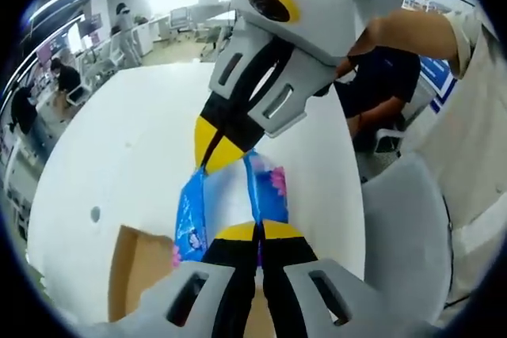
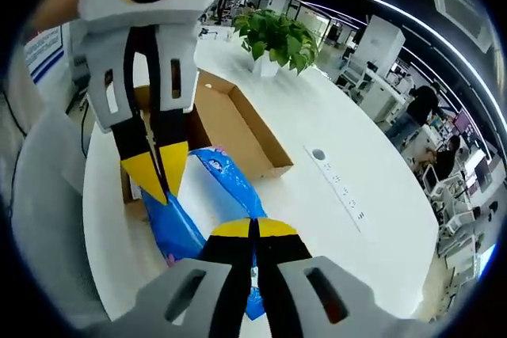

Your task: Operate the shoe box by opening the lid, removing the specified soft item, and placing it in the target area until the item is outside and the box remains undamaged.

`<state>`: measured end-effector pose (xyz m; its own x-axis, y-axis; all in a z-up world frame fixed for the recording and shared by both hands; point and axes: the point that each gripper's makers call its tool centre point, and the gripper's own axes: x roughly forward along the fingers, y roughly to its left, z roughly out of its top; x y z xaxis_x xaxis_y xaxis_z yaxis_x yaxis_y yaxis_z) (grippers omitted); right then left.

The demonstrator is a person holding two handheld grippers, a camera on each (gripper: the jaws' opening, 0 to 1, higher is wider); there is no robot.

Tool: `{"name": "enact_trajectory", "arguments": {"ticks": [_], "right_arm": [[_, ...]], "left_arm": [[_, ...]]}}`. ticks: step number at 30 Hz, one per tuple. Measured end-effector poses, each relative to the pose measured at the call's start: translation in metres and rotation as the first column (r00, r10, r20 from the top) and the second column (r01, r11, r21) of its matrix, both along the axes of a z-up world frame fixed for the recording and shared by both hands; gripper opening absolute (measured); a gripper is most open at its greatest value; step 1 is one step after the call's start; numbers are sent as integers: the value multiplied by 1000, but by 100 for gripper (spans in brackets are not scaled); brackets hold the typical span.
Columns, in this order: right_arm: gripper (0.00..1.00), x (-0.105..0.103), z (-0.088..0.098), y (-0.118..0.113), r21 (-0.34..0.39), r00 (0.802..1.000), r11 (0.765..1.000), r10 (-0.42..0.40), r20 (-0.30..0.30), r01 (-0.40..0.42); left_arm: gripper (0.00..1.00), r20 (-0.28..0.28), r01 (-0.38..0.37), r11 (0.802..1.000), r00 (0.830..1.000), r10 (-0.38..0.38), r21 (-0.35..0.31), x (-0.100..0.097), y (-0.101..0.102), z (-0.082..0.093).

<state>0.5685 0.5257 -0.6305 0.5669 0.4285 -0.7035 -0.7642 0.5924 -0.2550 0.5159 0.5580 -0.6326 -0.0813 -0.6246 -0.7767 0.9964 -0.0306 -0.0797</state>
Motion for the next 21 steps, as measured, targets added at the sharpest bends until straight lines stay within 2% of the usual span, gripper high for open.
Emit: {"name": "enact_trajectory", "arguments": {"ticks": [6,21], "right_arm": [[0,-2,-6,-26,2,1000,1000,-26,-8,26],[0,-3,-18,-72,13,998,999,-51,-34,51]], "left_arm": [[0,-4,30,1000,1000,-30,-2,-3,-22,-6],[0,-14,70,998,997,-70,-7,0,-67,-18]]}}
